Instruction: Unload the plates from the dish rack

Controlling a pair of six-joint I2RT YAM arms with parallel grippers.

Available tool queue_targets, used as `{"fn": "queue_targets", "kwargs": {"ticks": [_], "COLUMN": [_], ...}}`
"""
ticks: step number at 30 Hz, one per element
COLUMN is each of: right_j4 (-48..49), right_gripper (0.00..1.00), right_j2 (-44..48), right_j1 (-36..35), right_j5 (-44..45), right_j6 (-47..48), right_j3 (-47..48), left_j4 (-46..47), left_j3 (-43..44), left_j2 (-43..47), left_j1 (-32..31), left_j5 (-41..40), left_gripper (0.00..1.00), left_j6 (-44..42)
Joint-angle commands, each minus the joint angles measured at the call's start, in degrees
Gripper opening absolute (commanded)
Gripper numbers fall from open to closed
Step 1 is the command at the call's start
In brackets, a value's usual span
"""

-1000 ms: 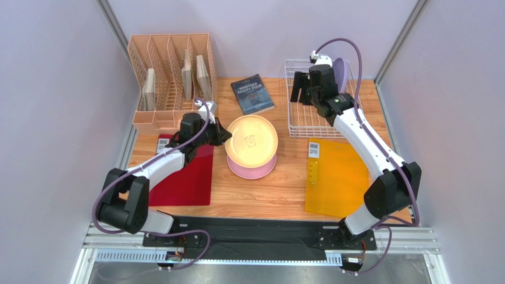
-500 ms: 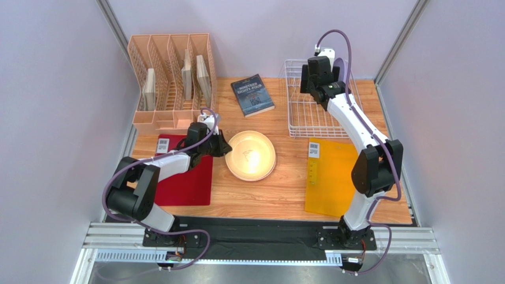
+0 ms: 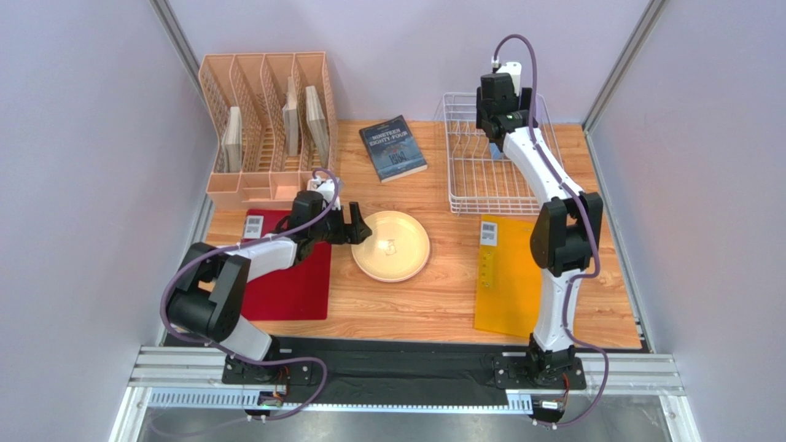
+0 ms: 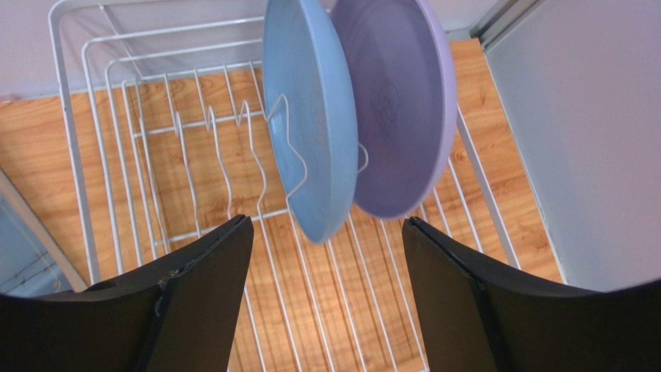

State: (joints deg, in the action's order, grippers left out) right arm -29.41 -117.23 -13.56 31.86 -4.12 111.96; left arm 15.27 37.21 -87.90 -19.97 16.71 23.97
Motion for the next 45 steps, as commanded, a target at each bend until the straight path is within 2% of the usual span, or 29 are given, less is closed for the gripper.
{"fn": "queue_targets", "kwargs": {"ticks": [1, 3, 7, 11, 13, 14, 15, 17, 19, 20, 24, 28, 36, 45], "right_j4": [2.16, 2.25, 2.51, 3.83, 4.10, 3.92, 3.92, 4.01, 4.01, 4.18, 4.62, 11.28, 20.79, 17.99], "right_gripper": [0.72, 0.68, 0.68, 0.67, 0.60, 0.56, 0.45, 0.29, 0.06, 0.00, 0.00, 0.00, 0.00, 0.00], "right_j2": [-6.69, -8.45, -11.70, -13.02, -13.64, -13.99, -14.25, -14.34, -14.43, -14.34, -13.38, -9.26, 0.15, 13.93], "right_j1": [0.38, 0.47, 0.55, 0.64, 0.73, 0.82, 0.73, 0.73, 0.73, 0.73, 0.12, -1.99, -4.45, -6.47], "right_j5": [4.44, 5.66, 9.18, 10.33, 10.33, 10.16, 10.16, 9.72, 9.10, 9.27, 13.47, 19.37, 30.10, 28.71], "right_j6": [3.76, 3.86, 5.96, 6.58, 6.76, 7.02, 7.19, 7.46, 7.37, 7.46, 7.72, 10.88, 15.63, 10.46], "right_j3": [7.81, 9.41, 11.17, 10.82, 10.91, 10.91, 10.82, 10.73, 10.64, 10.65, 10.56, 5.83, -1.30, -10.79], "left_j4": [-0.58, -3.12, -8.75, -10.08, -9.91, -10.17, -10.60, -11.92, -13.24, -13.42, -12.72, -12.37, -12.54, -10.17], "left_j3": [0.84, 1.72, 4.62, 5.42, 5.33, 5.41, 5.76, 6.38, 7.43, 7.61, 8.49, 9.63, 9.55, 9.72], "left_j2": [7.19, 9.22, 13.79, 16.79, 17.58, 17.67, 17.59, 16.62, 15.40, 15.04, 13.28, 10.21, 10.99, 11.96], "left_j1": [-0.42, -0.42, -0.51, -0.51, -0.51, -0.51, -0.51, -0.51, -0.51, -0.51, -0.51, -0.51, -1.13, -1.13], "left_j5": [-2.20, -2.82, -3.70, -4.05, -3.97, -4.14, -4.23, -4.32, -4.40, -4.32, -2.74, -0.80, -4.75, -5.64], "left_gripper": [1.00, 1.00, 1.00, 1.00, 1.00, 1.00, 1.00, 1.00, 1.00, 1.00, 1.00, 1.00, 1.00, 1.00], "left_j6": [-1.90, -2.78, -4.63, -6.21, -6.21, -5.78, -5.69, -5.77, -6.30, -6.47, -6.30, -5.86, -6.91, -6.04]}}
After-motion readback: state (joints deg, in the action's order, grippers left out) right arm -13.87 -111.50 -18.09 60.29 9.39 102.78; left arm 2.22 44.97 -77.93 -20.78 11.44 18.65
